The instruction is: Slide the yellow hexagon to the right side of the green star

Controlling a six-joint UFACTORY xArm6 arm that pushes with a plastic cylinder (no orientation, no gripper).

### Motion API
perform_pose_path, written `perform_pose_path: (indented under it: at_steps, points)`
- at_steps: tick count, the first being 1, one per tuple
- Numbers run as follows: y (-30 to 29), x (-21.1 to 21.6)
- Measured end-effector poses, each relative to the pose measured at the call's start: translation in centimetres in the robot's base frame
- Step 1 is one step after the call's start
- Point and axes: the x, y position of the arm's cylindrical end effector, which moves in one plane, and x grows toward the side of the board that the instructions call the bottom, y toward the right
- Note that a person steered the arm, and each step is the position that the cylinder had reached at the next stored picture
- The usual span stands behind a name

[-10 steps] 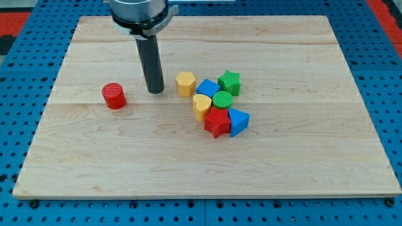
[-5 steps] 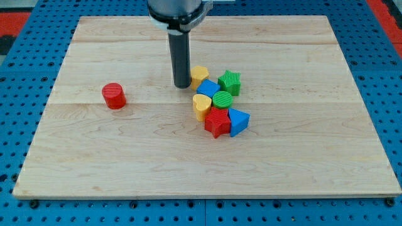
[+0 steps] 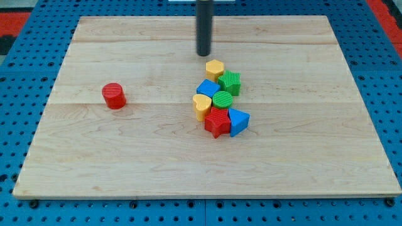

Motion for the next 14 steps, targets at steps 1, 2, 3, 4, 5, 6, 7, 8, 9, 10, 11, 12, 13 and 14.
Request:
perform_pose_path:
  at_steps: [1,2,3,4,5,6,7,8,9,10,11,12,13,14]
  points:
    - [-1.8,3.8]
    - [-1.9,7.4]
    - [-1.9,7.8]
    - [-1.0,6.6]
    - [1.7,4.5]
    - [6.7,3.5]
    - [10.9,2.1]
    - [13.8,0.6]
    - [11.5,-0.5]
    - [7.2,0.0]
    - [4.7,2.8]
    - [4.8,6.8]
    - [6.0,7.5]
    - [8.0,7.2]
